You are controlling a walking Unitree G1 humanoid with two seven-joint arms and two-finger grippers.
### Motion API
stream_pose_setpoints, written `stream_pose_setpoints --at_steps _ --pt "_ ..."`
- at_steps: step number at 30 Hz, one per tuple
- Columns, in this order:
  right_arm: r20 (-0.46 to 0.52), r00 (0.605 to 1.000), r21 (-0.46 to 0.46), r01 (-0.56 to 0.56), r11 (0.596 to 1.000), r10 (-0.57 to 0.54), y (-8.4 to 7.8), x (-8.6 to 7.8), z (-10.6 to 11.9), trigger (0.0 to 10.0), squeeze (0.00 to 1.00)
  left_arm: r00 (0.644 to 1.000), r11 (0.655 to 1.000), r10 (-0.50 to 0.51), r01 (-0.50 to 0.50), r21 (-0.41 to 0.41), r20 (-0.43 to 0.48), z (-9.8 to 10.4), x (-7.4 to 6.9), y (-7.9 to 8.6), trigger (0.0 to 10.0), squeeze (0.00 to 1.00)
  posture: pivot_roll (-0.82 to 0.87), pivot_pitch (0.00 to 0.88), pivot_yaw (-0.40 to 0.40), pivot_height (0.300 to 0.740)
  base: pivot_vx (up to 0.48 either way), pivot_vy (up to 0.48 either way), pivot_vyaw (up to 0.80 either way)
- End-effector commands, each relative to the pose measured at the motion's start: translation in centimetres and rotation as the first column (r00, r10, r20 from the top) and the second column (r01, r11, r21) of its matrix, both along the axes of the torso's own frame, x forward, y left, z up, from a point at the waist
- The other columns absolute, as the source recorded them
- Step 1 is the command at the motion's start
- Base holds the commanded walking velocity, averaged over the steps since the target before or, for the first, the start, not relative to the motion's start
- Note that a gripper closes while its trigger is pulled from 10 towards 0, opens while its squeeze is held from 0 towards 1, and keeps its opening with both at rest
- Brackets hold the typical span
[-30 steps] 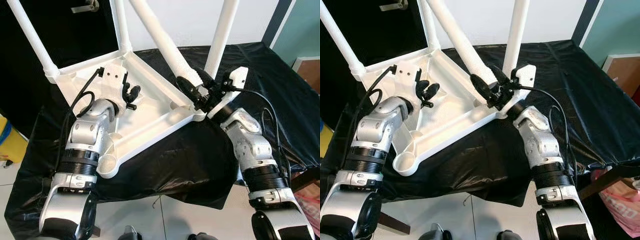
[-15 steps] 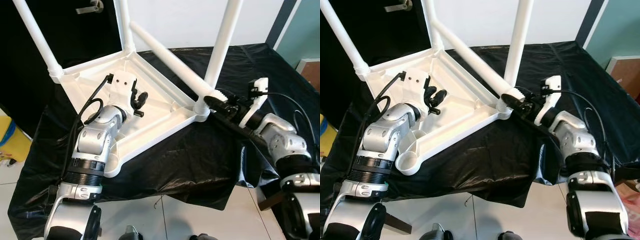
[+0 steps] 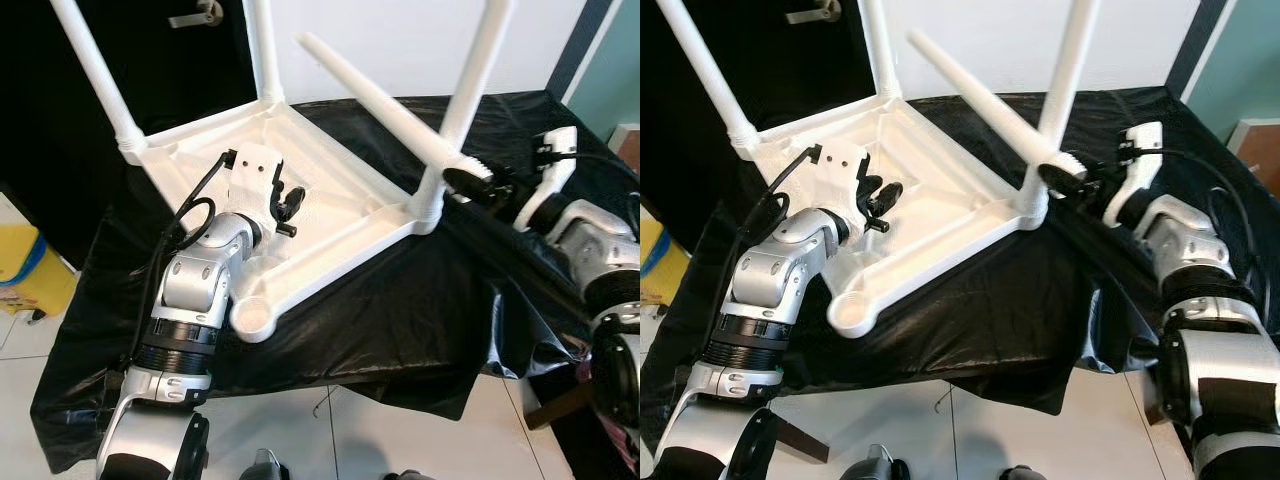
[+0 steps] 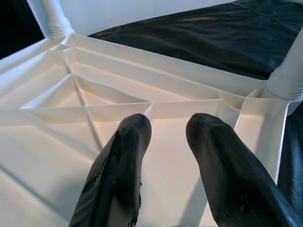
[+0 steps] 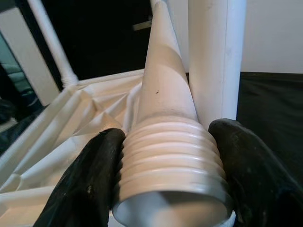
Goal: Building children table
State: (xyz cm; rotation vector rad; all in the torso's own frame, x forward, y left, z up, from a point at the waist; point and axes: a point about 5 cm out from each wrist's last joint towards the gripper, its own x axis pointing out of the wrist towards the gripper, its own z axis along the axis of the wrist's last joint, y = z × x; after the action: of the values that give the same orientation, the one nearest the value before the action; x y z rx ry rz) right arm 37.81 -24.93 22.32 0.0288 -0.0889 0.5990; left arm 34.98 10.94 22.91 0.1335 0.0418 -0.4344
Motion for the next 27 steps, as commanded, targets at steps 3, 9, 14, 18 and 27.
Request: stream_pose_setpoints --at_steps 3,9,14,18,27 --pt "0.075 0.994 0.008 0.083 0.997 -0.083 -0.6 0.2 0.9 10.0 0.0 1.0 1.0 -0.003 0.003 -0.021 -0.024 -0.4 -0.3 -0.5 10.0 0.0 -0.08 0.066 0.022 0.74 0.0 0.0 0.0" --pt "0.154 0.988 0.022 0.021 1.0 -0.024 2.5 0.2 0.0 10.0 0.0 0.999 0.992 -0.05 0.047 -0.113 -0.022 0.2 -0.2 -1.5 10.0 0.0 -0.07 0.065 0.022 0.74 0.0 0.0 0.0" --pt "0.239 0.971 0.052 -0.002 0.999 -0.011 6.1 -0.5 -1.6 10.0 0.0 0.991 0.96 -0.133 0.125 -0.252 -0.013 1.0 0.2 -2.1 10.0 0.0 -0.08 0.061 0.015 0.74 0.0 0.0 0.0" --pt "0.259 0.966 0.087 -0.016 0.996 -0.007 8.0 -1.4 -2.7 10.0 0.0 0.986 0.906 -0.164 0.145 -0.397 -0.015 1.3 0.8 -1.6 10.0 0.14 -0.09 0.059 0.016 0.74 0.0 0.0 0.0" --pt "0.241 0.97 0.098 -0.056 0.994 0.031 11.3 -4.2 -5.6 10.0 0.0 0.971 0.733 -0.228 0.121 -0.669 -0.075 0.3 1.6 -0.1 10.0 1.0 -0.12 0.059 0.033 0.74 0.0 0.0 0.0"
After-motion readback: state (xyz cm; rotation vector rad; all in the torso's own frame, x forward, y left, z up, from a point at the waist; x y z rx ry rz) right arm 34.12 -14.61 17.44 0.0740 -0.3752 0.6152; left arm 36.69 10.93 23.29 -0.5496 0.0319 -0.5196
